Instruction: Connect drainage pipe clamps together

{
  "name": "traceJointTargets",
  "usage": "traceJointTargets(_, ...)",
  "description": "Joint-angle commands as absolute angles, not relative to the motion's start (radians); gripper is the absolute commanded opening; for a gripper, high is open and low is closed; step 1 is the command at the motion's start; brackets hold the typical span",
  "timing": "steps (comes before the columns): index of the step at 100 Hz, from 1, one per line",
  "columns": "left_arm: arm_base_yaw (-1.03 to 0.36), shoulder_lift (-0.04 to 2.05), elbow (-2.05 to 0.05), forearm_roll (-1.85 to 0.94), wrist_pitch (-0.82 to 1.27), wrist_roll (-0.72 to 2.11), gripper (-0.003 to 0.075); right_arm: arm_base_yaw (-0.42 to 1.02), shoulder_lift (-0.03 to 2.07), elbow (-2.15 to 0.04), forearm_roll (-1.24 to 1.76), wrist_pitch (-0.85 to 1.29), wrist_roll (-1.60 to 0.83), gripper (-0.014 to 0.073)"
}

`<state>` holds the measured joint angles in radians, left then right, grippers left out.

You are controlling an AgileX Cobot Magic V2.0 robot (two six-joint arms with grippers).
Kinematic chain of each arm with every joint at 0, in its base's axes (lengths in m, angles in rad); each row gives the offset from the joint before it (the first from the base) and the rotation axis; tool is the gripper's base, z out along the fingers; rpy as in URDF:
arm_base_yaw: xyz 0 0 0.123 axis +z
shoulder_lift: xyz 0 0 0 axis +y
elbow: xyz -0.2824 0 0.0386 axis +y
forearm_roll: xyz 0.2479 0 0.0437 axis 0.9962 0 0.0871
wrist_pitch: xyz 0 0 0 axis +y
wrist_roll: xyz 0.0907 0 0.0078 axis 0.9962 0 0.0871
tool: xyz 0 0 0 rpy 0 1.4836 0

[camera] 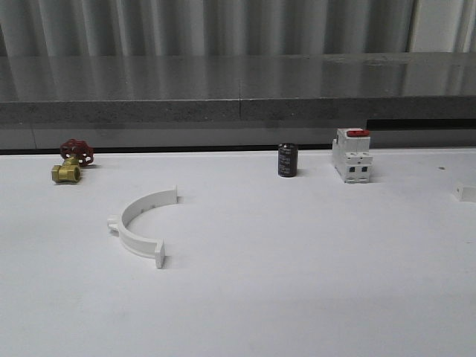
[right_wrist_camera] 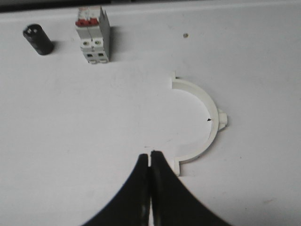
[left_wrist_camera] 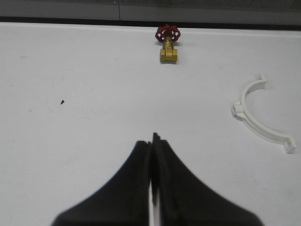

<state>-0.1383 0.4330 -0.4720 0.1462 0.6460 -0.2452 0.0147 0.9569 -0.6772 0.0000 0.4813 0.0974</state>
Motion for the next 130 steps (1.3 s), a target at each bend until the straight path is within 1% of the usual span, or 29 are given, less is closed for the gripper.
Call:
traceJointTargets(1,-0.135,0.436,-0.498,0.153,0.574,-0.244,-0.0020,0.011,1.044,-0.728,0.000,0.414,0.087,-0.0064)
traceJointTargets(10,-0.135,0.436,-0.498,0.153,0.574,-0.244,-0.0020,0.011,1.104,-0.729,0.000,0.412,0.087,-0.0039)
traceJointTargets(16,-0.135,0.436,-0.498,0.153,0.574,-0.244,-0.0020,0.011,1.133,-0.729,0.000,0.412,0.087,0.0045)
traceJointTargets(17,-0.135,0.436,-0.498,0.153,0.574,-0.244,-0.0020,0.011,1.135,-0.729,0.000,0.412,0.087,0.0045)
traceJointTargets(19,-0.135,0.436,-0.498,0.153,0.574,-0.244,-0.0020,0.011,1.143,-0.729,0.000,0.412,0.087,0.0093)
traceJointTargets(24,-0.135,0.436,-0.498,0.153,0.574,-0.244,-0.0020,0.011,1.149,-0.729,0.000,0.412,0.087,0.0178)
traceJointTargets(28,-0.135,0.436,-0.498,0.153,0.574,-0.244,-0.0020,0.011,1.152,-0.729,0.000,0.412,0.087,0.0272)
traceJointTargets(30,-0.135,0.436,-0.498,0.153,0.574,-0.244,-0.0020,0.011,1.152,-0.729,0.010,0.412,0.087,0.0336)
traceJointTargets(31,-0.135,0.436,-0.498,0.153,0.574,-0.244,-0.0020,0.011,1.152,-0.729,0.012,0.412,0.087,0.0336)
traceJointTargets(37,-0.135,0.436,-0.498,0.153,0.574,-0.244,-0.0020,0.011,1.152,-0.729,0.034,0.420,0.087,0.0479)
traceJointTargets(43,-0.135,0.436,-0.498,0.153,0.574,-0.244,-0.0020,0.011,1.152,-0.729,0.040,0.421,0.087,0.0548)
traceJointTargets(52,-0.135,0.436,-0.498,0.153,0.574,-0.244,-0.0020,0.007,1.152,-0.736,0.040,0.420,0.087,0.0557)
traceJointTargets(62,-0.135,0.436,-0.498,0.153,0.574,-0.244,-0.0020,-0.018,1.173,-0.777,0.040,0.471,0.095,0.0557)
traceJointTargets(77,-0.135,0.436,-0.498,0.153,0.574,-0.244,-0.0020,-0.122,1.275,-0.890,0.040,0.564,0.094,0.0555)
traceJointTargets(94,-0.135,0.436,-0.498,0.153,0.574,-0.244,-0.0020,-0.216,1.413,-0.984,0.040,0.577,0.015,0.0541)
traceJointTargets(130,-0.135,0.436,-0.498,0.153,0.574,-0.244,-0.0020,-0.237,1.719,-1.122,0.044,0.549,-0.096,0.0541)
